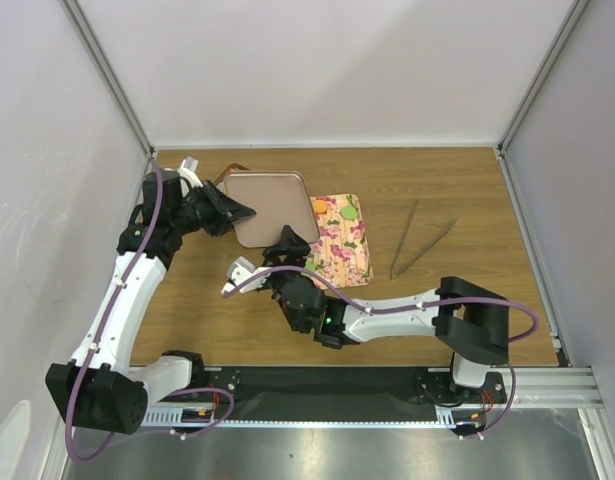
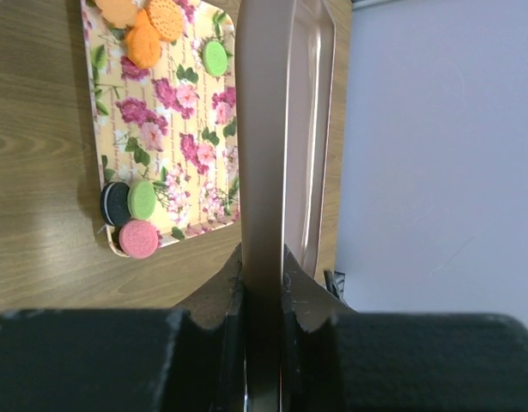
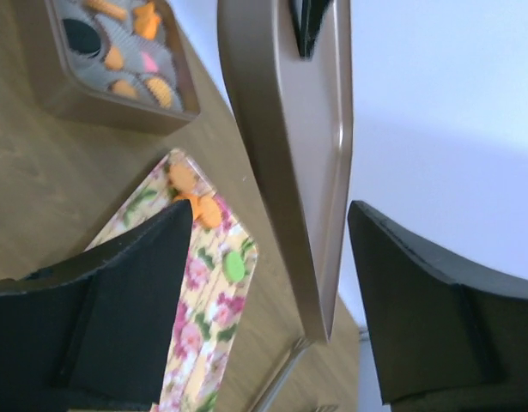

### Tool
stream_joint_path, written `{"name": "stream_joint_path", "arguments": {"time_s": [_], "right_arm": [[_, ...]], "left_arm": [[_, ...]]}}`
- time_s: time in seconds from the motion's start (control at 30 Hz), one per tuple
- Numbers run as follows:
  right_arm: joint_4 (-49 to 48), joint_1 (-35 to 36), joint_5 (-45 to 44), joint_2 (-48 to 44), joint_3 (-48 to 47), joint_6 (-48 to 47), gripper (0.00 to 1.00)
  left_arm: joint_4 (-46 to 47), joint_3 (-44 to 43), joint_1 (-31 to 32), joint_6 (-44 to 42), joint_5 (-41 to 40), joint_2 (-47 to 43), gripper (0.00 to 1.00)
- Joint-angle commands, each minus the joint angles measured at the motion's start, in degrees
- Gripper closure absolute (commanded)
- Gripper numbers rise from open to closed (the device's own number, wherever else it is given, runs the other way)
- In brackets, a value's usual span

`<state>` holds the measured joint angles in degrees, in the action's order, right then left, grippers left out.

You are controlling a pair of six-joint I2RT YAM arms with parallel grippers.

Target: Pack the cookies

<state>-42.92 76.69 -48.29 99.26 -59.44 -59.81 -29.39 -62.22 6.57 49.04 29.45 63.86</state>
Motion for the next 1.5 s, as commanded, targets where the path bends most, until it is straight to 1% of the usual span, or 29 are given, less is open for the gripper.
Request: {"name": "stream_joint_path", "arguments": {"time_s": [0.0, 0.13, 0.17, 0.23, 0.27, 0.37, 0.4, 0.43, 0.47, 0.53, 0.6, 0.7, 0.73, 0.83, 0.9, 0.97, 1.03, 1.07, 1.1, 1.13, 1.17, 1.2, 1.23, 1.27, 1.33, 1.37, 1.4, 1.43, 1.47], "right_arm": [[-12.6, -0.9, -0.3, 2.0, -3.2, -8.0, 0.23], [-17.3, -1.3, -0.8, 3.5, -4.1, -11.8, 0.33], [-17.7, -1.3, -0.9, 4.0, -4.5, -12.3, 0.41], [-19.8, -1.2, -0.9, 4.7, -5.0, -14.7, 0.49], [-20.9, -1.3, -0.8, 5.3, -5.1, -15.7, 0.58], [-25.4, -1.3, -1.4, 6.5, -5.4, -19.2, 0.76], [-25.9, -1.1, -1.5, 6.6, -5.4, -19.7, 0.81], [-26.0, -0.9, -1.6, 6.5, -5.3, -19.7, 0.89], [-26.3, -0.8, -1.9, 6.3, -5.3, -19.6, 0.92], [-27.0, -0.7, -2.2, 6.0, -4.9, -20.1, 0.98], [-28.4, -0.6, -2.9, 5.6, -4.7, -20.7, 1.0], [-28.9, -0.1, -3.2, 4.7, -4.3, -21.6, 1.0], [-28.3, 0.0, -3.3, 4.0, -4.3, -21.5, 1.0], [-24.8, 0.7, -3.9, 1.6, -4.0, -19.8, 1.0], [-18.5, 1.0, -5.1, 0.1, -3.8, -16.0, 1.0], [-10.8, 1.3, -5.8, -3.2, -3.3, -12.4, 1.0], [-0.9, 0.9, -5.9, -5.9, -4.3, -1.8, 1.0], [10.3, 0.7, -5.1, -8.6, -5.0, 3.2, 1.0], [15.2, -0.1, -4.1, -9.9, -6.2, 11.3, 1.0], [19.7, -0.7, -2.9, -11.1, -6.6, 15.4, 1.0], [26.8, -1.1, 0.2, -13.2, -7.3, 18.5, 1.0], [30.3, -1.6, 1.8, -13.8, -8.1, 21.1, 1.0], [33.8, -3.3, 3.6, -14.2, -10.9, 27.1, 1.0], [40.1, -4.1, 7.6, -14.3, -12.4, 29.5, 1.0], [43.7, -6.9, 11.3, -13.7, -16.4, 34.9, 1.0], [47.9, -8.0, 15.5, -13.3, -18.0, 37.5, 1.0], [49.4, -9.3, 18.3, -12.6, -19.6, 39.7, 1.0], [50.8, -12.4, 25.4, -12.4, -21.6, 43.9, 1.0], [51.1, -14.3, 29.0, -12.3, -22.7, 46.7, 1.0]], "left_arm": [[1.6, -1.9, -0.3, 0.2, 3.4, -1.6, 1.0], [2.7, -1.2, -0.3, 0.0, 5.6, -1.8, 1.0], [3.5, -0.7, -0.3, 0.1, 6.0, -1.9, 1.0], [3.8, -0.5, -0.3, 0.1, 6.7, -1.8, 1.0], [3.7, -0.5, -0.3, 0.0, 7.2, -1.8, 1.0], [4.6, -0.8, -0.3, -0.3, 8.3, -1.8, 0.97], [5.0, -0.6, -0.3, -0.3, 8.8, -1.7, 0.9], [5.2, -0.8, -0.3, -0.3, 9.0, -1.8, 0.86], [5.4, -0.9, -0.3, -0.3, 9.0, -1.6, 0.83], [5.9, -1.1, -0.3, -0.4, 9.0, -1.5, 0.73], [6.4, -1.2, -0.3, -0.8, 9.0, -1.5, 0.61], [6.8, -1.9, -0.3, -1.3, 7.8, -1.5, 0.47], [7.4, -2.0, -0.3, -1.4, 7.6, -1.5, 0.36], [9.3, -3.0, -0.8, -2.1, 5.8, -1.5, 0.25], [10.0, -4.0, -1.6, -2.5, 4.7, -1.5, 0.18], [10.0, -6.1, -2.8, -2.7, 2.5, -0.9, 0.16], [10.3, -8.3, -5.1, -2.3, 1.1, 0.0, 0.15], [10.1, -9.2, -6.0, -1.8, 0.4, 0.4, 0.15], [10.3, -9.8, -8.0, -1.5, 0.1, 0.7, 0.15], [10.7, -10.4, -8.8, -1.1, -0.5, 1.2, 0.15], [11.1, -11.5, -9.1, -0.6, -2.0, 1.4, 0.14], [11.7, -11.9, -10.1, -0.2, -2.5, 1.5, 0.14], [12.2, -12.1, -10.5, 0.4, -3.0, 1.7, 0.14], [12.8, -12.4, -10.9, 0.9, -5.1, 2.1, 0.14], [14.0, -12.7, -11.6, 1.8, -6.8, 2.7, 0.14], [14.1, -13.5, -11.7, 1.5, -7.9, 3.7, 0.14], [13.5, -14.0, -11.7, 0.6, -11.0, 4.3, 0.14], [12.9, -15.3, -11.8, -0.2, -13.3, 5.0, 0.15], [12.6, -15.8, -11.8, -2.1, -16.8, 6.6, 0.15]]}}
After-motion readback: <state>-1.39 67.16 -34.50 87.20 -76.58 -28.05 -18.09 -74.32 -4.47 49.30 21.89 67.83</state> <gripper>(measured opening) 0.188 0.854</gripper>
